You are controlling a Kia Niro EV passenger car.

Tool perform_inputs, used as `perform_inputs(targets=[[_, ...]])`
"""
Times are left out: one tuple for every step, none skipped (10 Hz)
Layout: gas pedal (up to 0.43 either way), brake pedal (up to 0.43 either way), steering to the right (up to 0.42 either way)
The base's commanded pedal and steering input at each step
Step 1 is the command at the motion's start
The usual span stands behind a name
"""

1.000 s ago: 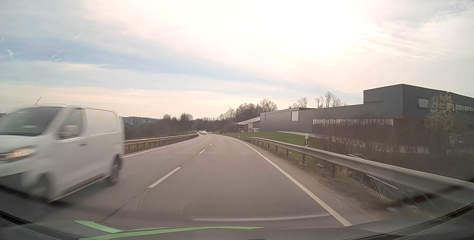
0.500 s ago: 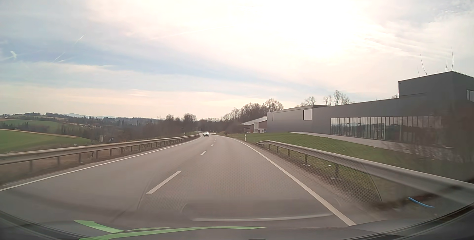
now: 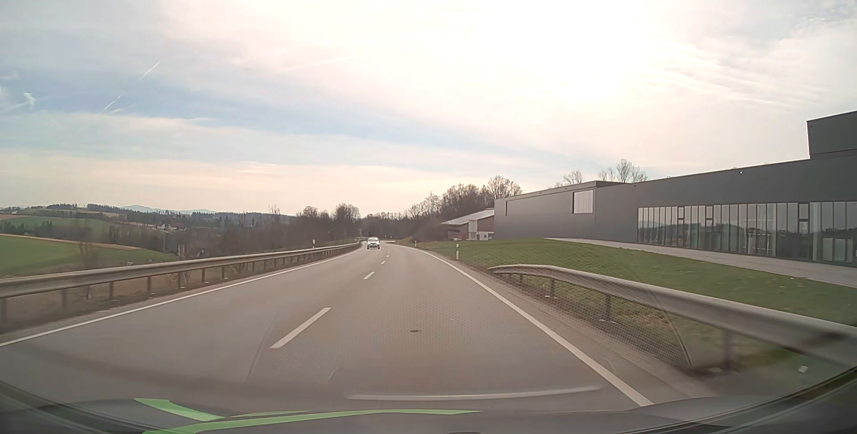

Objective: Follow the waypoints while adhering to traffic rules and regulations

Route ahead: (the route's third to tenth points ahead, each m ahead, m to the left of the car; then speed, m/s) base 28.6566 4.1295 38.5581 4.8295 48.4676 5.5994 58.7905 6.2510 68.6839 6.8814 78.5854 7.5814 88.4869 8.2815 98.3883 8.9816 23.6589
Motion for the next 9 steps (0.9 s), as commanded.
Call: perform_inputs(targets=[[0.079, 0.000, -0.005], [0.079, 0.000, -0.005], [0.079, 0.000, -0.005], [0.079, 0.000, -0.005], [0.079, 0.000, -0.005], [0.079, 0.000, -0.005], [0.079, 0.000, -0.005], [0.079, 0.000, -0.005], [0.079, 0.000, -0.005]])
